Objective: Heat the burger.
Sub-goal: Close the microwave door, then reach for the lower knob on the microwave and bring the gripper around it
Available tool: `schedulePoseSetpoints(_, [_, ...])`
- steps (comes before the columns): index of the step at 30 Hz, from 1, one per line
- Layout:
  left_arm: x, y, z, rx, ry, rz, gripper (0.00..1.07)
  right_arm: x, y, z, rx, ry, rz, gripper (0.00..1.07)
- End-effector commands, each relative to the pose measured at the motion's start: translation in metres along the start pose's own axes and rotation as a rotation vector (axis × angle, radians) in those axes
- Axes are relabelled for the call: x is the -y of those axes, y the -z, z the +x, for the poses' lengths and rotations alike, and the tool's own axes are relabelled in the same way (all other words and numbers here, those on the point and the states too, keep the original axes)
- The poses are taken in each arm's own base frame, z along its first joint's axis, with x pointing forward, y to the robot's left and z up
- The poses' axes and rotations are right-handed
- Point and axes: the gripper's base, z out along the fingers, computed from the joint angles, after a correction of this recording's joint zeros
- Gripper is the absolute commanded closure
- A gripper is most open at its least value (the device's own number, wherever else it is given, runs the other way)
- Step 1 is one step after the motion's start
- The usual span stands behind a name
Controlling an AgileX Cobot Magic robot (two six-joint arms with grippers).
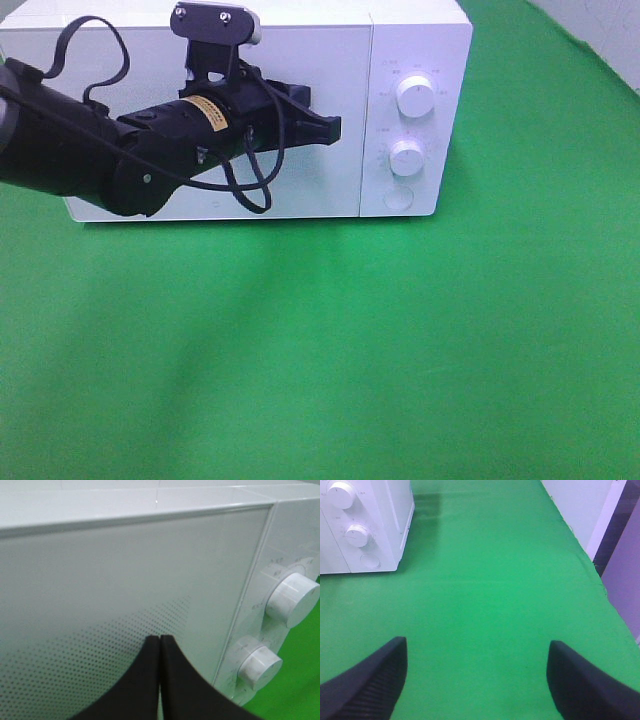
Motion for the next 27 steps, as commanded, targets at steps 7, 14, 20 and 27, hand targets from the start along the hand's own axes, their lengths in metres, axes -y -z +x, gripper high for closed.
schedulePoseSetpoints(7, [0.010,0.019,-0.015,-0.253,0.052,0.001,0.90,0.001,0.004,0.002,0.029,-0.006,0.006,0.33])
schedulePoseSetpoints(14, [0.031,0.043,-0.009,-0.540,0.034,0.051,0.05,0.001,0.004,0.002,0.029,-0.006,0.006,0.33])
schedulePoseSetpoints(20, [0.036,0.065,-0.001,-0.783,0.071,0.058,0.08,0.001,0.004,0.002,0.029,-0.006,0.006,0.33])
schedulePoseSetpoints(27, [0.037,0.096,0.001,-1.063,0.071,0.070,0.08,0.001,0.004,0.002,0.029,-0.006,0.006,0.33])
